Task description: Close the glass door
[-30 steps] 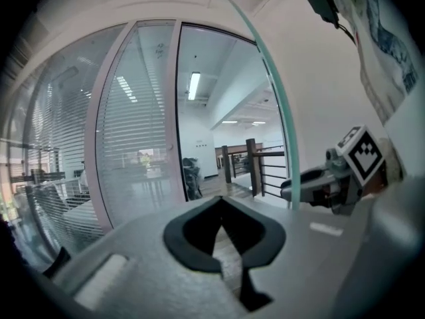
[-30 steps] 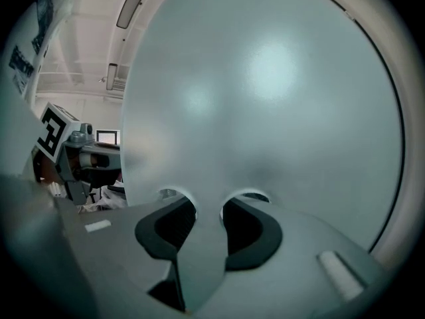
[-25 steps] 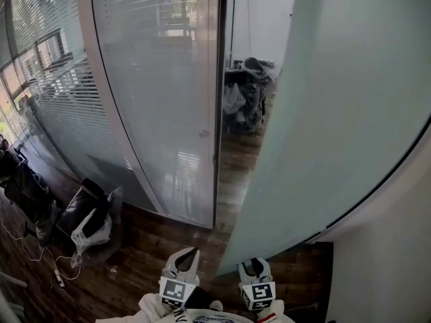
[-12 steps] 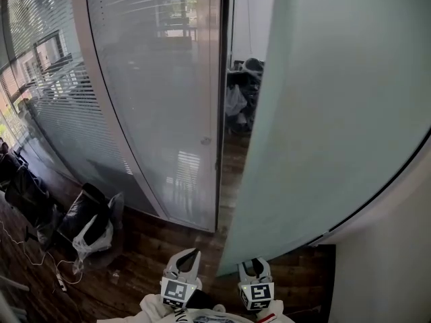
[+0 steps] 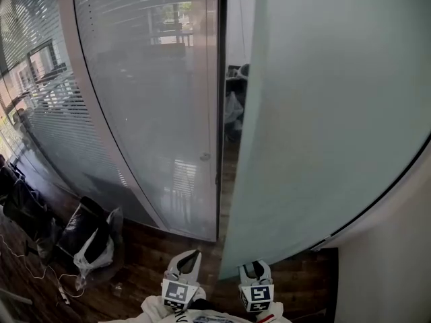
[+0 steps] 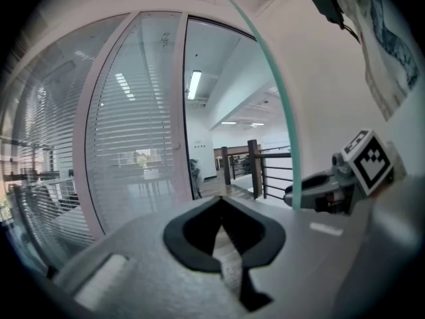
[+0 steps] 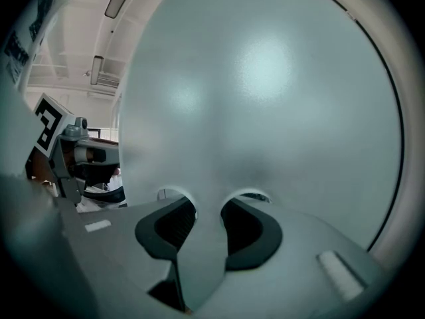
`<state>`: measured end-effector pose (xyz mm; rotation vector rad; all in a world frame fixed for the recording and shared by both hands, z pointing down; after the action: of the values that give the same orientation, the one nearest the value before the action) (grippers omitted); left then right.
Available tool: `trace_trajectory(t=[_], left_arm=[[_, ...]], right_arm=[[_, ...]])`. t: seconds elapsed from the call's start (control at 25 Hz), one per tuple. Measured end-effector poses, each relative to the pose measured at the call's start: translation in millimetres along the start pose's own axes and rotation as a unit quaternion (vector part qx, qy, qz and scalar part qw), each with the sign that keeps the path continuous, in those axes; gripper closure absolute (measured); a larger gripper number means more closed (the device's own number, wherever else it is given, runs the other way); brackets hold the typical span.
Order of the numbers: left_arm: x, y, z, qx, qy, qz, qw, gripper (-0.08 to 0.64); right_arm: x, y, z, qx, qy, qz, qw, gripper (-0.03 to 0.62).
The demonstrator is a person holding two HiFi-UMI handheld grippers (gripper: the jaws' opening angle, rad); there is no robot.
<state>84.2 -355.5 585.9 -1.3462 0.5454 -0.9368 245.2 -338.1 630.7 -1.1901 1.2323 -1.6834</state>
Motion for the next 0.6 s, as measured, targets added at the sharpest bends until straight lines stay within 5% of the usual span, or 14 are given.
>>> trace_trajectory(t=[0.6], left_arm=[[52.7, 2.0, -42.3, -0.001, -0.044, 0.015, 0.9989, 0.557]], right_arm=[[53.9, 14.3, 11.1, 0.000, -0.043, -0.007, 0.999, 0.463]])
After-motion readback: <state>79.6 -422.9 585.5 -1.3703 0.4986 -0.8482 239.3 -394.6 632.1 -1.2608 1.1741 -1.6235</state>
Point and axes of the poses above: the fingertips, and each gripper's own axes: x forward along the fingers, z to its right, y out of its top, the point moved 2 cm from there along -x, backward along the fingers, and after that the axes turned 4 degrees about x, right-handed, at the moved point
